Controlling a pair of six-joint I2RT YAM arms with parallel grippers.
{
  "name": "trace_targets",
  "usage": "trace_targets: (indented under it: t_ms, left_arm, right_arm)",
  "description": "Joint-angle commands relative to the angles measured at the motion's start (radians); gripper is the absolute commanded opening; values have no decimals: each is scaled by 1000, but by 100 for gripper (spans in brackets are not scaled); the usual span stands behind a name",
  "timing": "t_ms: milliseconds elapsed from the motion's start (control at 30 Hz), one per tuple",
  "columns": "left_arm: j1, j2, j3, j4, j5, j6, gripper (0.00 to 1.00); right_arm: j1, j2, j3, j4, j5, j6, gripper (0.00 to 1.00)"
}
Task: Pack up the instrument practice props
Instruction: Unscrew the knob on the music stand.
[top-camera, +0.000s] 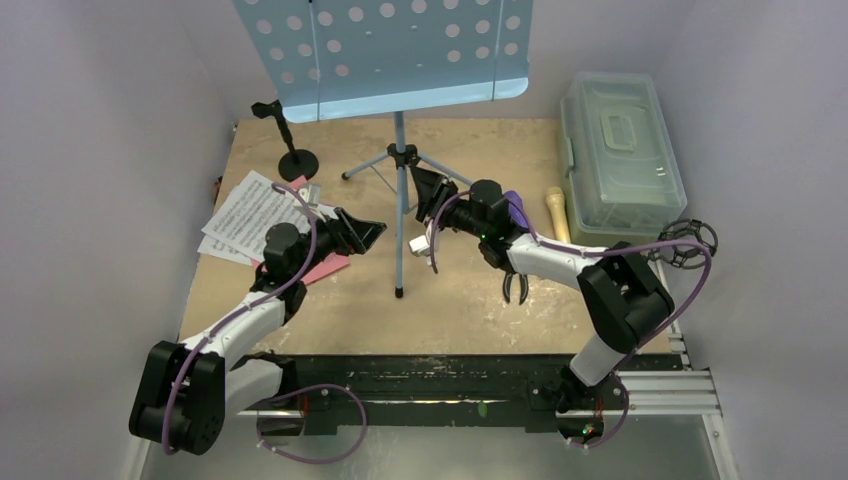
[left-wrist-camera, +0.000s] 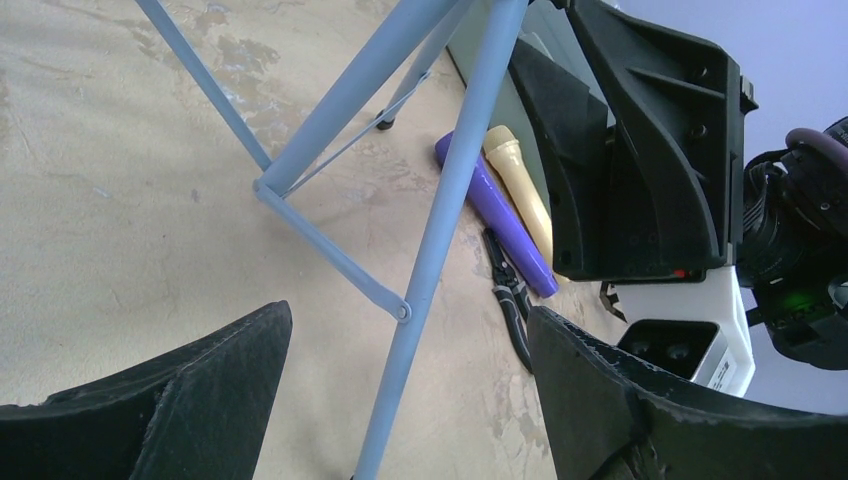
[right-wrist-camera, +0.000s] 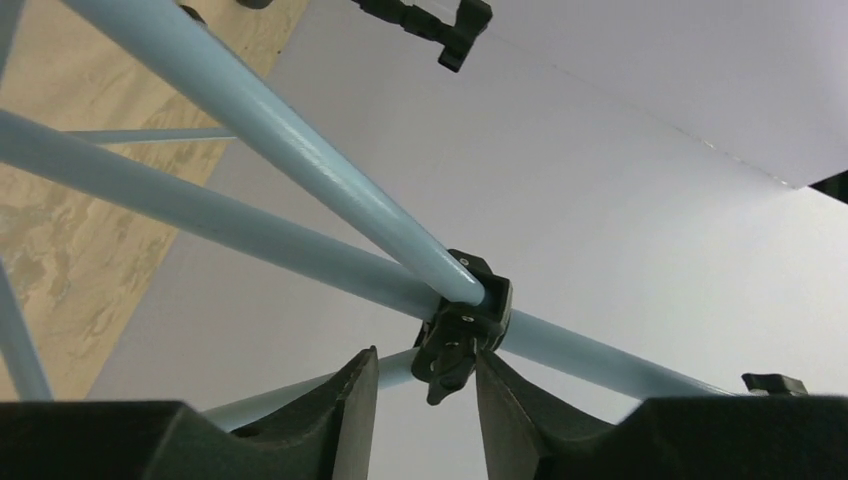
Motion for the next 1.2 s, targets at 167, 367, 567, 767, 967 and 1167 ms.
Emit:
trace_targets:
  t_ms: [167,367,567,767,967,1167]
  left_arm:
    - [-6,-22,12,-1,13,18,87]
    - [-6,-39,11,-23,2,28,87]
    - [-6,-26,18,-25,2,26,87]
    - [-6,-31,28,-50,-7,34,87]
    - [-6,-28,32,-64,-10,39,87]
    - [-6,-28,41,-84,-17,50,87]
  right_arm:
    - [-1,-68,-49,-112,-21,139,65]
    - [6,-174,-45,-115,17,660,75]
    - [7,-238,6,-222,41,1285,77]
    - [6,-257,-15,-158,48,1766,79]
    - [5,-211,46,-106,238,2215,76]
    - [2,-144,165,-199,338,2484,78]
